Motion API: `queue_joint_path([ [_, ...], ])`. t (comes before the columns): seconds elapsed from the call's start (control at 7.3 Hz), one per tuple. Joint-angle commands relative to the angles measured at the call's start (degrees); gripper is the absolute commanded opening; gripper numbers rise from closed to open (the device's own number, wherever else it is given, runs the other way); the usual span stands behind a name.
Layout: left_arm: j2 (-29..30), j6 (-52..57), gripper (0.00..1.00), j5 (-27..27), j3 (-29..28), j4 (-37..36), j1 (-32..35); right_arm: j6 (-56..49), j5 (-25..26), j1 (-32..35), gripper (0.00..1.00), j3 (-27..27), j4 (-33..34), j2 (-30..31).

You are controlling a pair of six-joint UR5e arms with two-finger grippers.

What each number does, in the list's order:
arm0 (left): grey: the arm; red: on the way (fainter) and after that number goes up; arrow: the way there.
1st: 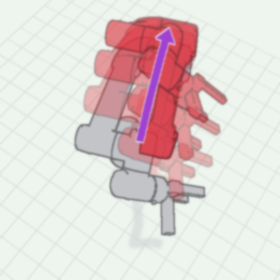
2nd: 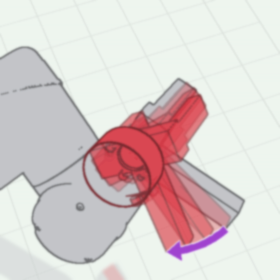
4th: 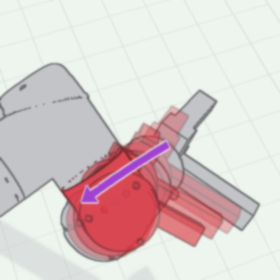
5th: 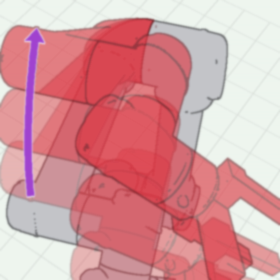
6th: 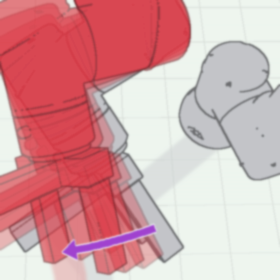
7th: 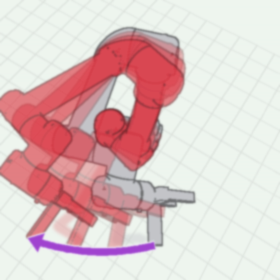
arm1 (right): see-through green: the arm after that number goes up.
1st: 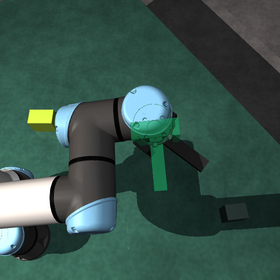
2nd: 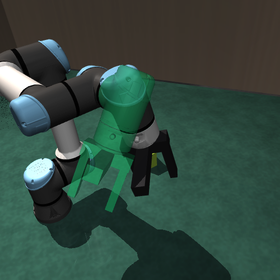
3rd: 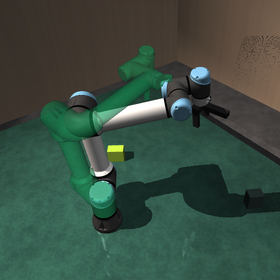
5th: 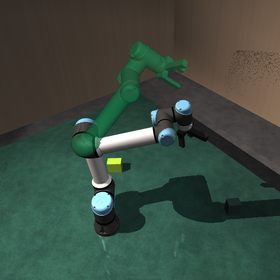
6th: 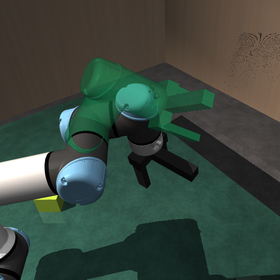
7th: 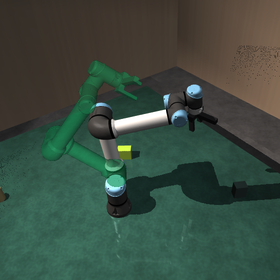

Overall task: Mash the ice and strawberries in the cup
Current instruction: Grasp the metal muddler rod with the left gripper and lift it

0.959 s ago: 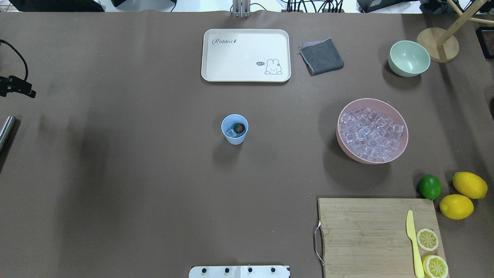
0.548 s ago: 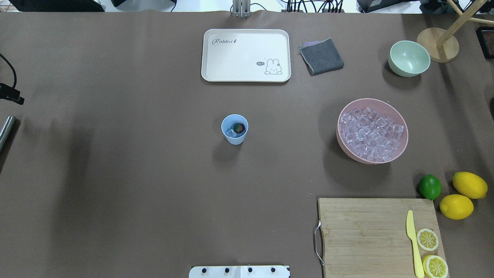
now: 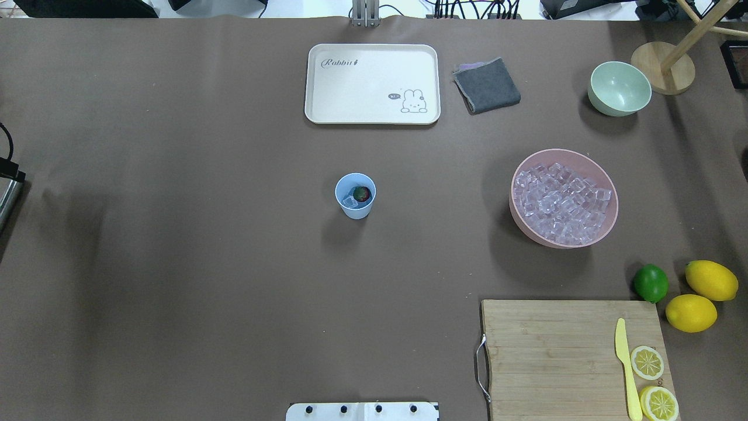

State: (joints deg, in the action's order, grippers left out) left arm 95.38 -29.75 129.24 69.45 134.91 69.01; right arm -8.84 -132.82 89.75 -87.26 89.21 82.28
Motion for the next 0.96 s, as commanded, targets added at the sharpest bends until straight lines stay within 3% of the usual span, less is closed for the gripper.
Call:
queue_joint_path([
  [0.0,-1.2,-0.3,0.73,-0.1,-0.1,2.4,-1.7,0.1,-0.1,0.1,0.99,0.0,0.0,-0.1],
  [0.14,-1.3,-0.3,0.65,-1.8,0.0,3.0,-2.9,0.1,-0.1,0.1,0.99,0.0,0.0,-0.1],
  [0.41,-2.2,0.1,0.00,-2.1,0.1,5.3,-3.6,0.1,-0.1,0.3,0.99,0.1,0.1,-0.2],
  [0.82,-1.9,0.4,0.00,-2.2,1.3,5.6,-3.7,0.1,-0.1,0.4,0.99,0.1,0.1,-0.2],
])
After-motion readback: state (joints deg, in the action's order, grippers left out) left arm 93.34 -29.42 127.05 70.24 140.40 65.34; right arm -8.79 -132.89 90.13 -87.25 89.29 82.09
